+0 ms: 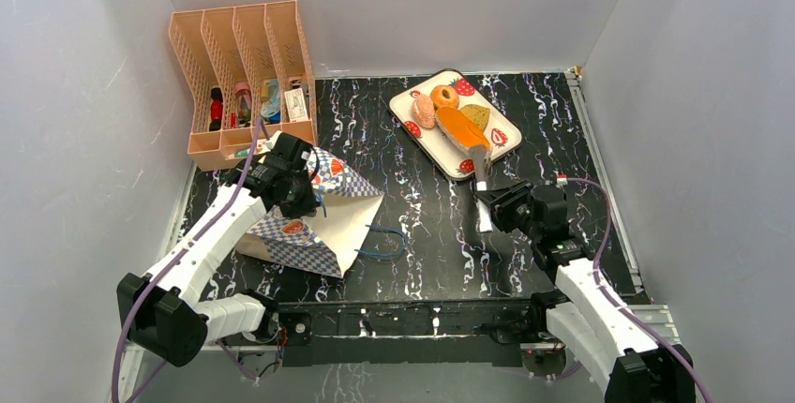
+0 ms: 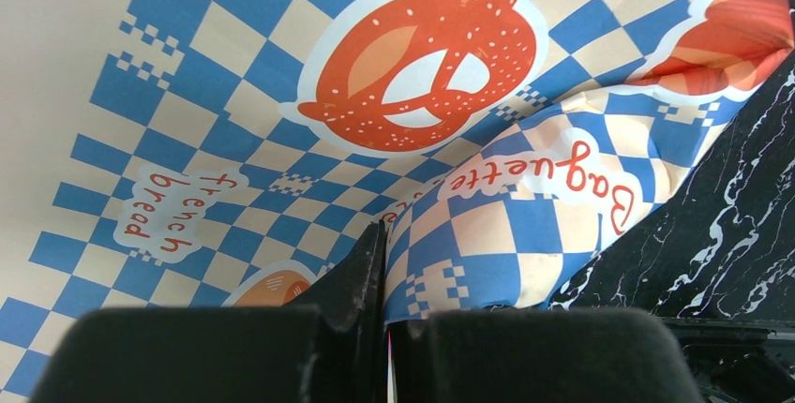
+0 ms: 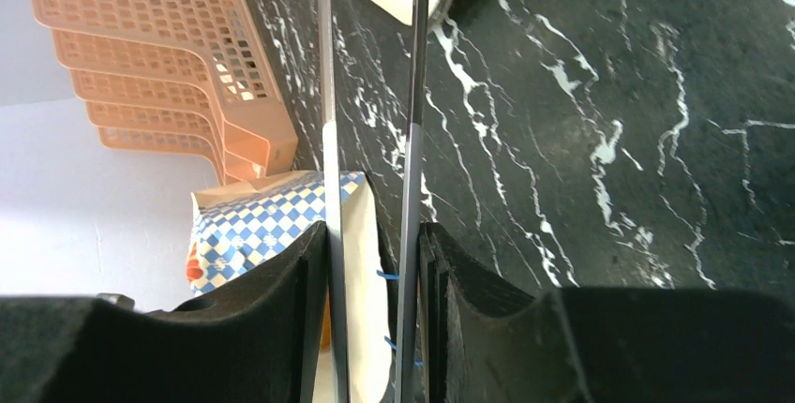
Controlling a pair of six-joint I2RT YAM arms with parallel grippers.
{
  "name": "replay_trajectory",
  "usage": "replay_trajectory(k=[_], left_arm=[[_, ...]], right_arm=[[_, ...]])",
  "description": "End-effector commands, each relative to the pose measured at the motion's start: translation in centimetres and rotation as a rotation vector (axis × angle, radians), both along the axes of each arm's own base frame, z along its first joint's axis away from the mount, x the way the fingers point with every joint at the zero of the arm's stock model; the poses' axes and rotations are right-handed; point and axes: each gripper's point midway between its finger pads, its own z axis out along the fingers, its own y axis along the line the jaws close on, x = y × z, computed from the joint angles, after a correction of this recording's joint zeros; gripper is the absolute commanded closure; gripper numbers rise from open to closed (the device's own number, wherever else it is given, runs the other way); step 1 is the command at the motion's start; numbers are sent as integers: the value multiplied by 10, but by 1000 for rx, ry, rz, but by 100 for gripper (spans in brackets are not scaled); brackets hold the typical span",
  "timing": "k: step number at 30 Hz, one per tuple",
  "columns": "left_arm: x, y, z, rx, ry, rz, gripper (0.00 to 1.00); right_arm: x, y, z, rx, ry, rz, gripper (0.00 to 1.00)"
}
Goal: Take the fake bread out of the paper bag
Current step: Place the fake bread in the container.
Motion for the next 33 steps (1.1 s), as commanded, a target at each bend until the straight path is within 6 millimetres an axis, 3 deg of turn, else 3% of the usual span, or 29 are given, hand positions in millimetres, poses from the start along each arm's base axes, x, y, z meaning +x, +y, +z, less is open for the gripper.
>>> replay_trajectory(k=[1, 8, 11, 19, 33], left_arm=[[0, 1, 10, -11, -18, 21, 100], [-2, 4, 9, -18, -32, 54, 100], [-2, 3, 7, -26, -35, 67, 100], [1, 4, 9, -22, -42, 78, 100], [0, 5, 11, -26, -53, 79, 100]], right_arm=[[-5, 8, 0, 38, -25, 46, 97], [-10, 9, -9, -3, 34, 82, 76], [-6, 10, 5, -18, 21, 87, 70], [-9, 8, 7, -27, 35, 84, 65], [-12, 7, 26, -15, 22, 74, 60]])
